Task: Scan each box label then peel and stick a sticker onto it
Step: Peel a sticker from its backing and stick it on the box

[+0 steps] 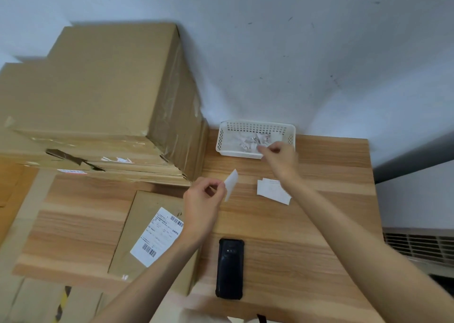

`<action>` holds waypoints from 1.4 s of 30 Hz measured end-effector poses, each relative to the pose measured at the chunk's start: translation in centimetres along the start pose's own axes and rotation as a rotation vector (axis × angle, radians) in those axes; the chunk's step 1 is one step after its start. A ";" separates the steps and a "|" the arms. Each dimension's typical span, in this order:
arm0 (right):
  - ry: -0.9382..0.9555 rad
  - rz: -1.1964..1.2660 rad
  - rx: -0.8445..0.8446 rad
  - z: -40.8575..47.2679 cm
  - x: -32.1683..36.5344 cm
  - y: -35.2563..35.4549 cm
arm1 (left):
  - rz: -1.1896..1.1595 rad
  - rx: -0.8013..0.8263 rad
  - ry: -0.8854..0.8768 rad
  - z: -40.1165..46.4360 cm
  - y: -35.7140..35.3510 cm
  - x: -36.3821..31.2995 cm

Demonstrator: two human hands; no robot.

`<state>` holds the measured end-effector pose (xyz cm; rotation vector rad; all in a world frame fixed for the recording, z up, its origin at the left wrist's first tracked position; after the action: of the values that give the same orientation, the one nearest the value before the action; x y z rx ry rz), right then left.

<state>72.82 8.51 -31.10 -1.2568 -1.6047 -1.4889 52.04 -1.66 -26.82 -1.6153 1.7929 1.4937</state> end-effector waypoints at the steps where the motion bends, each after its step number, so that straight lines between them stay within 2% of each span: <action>1: -0.004 0.061 0.036 -2.4 0.7 -0.8 | 0.012 -0.010 -0.017 -0.1 0.1 0.2; 4: -0.035 0.133 0.097 -8.5 1.8 -3.0 | 0.055 -0.027 -0.083 -0.6 0.5 1.2; 9: -0.054 0.184 0.074 -13.6 2.8 -5.5 | 0.143 -0.024 -0.227 -2.5 1.9 3.2; 14: -0.019 0.142 0.069 -16.4 3.4 -7.9 | 0.145 0.004 -0.251 -3.7 4.8 5.7; 17: -0.024 0.095 0.037 -18.1 3.7 -9.7 | 0.087 0.118 -0.192 -3.7 6.8 7.2; 19: -0.016 0.078 0.019 -19.1 3.8 -10.8 | -0.036 0.202 -0.076 -3.6 8.5 8.3; 22: -0.009 0.126 0.030 -20.8 4.0 -12.2 | -0.180 0.172 0.073 -2.6 11.7 10.5; 27: 0.000 0.184 0.086 -24.1 3.6 -14.4 | -0.174 0.234 0.299 0.0 15.9 15.0; 34: -0.009 0.216 0.046 -28.1 1.4 -16.9 | -0.128 0.291 0.294 0.7 17.6 18.7; 42: -0.134 -0.018 0.020 -31.0 -4.7 -19.0 | 0.125 0.365 0.267 -0.2 16.5 23.2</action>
<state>52.03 -21.06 -37.14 -1.3599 -1.7166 -1.4217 30.47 -17.33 -36.78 -1.5949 2.1922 0.9504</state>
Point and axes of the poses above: each hand's wrist, its own z-axis towards the middle knuckle, its own y-axis out of the back of the hand, x = y × z, the point moved 4 cm from there along z, towards the middle knuckle, and after that the axes turned 15 degrees about y, right-handed, at the moved point
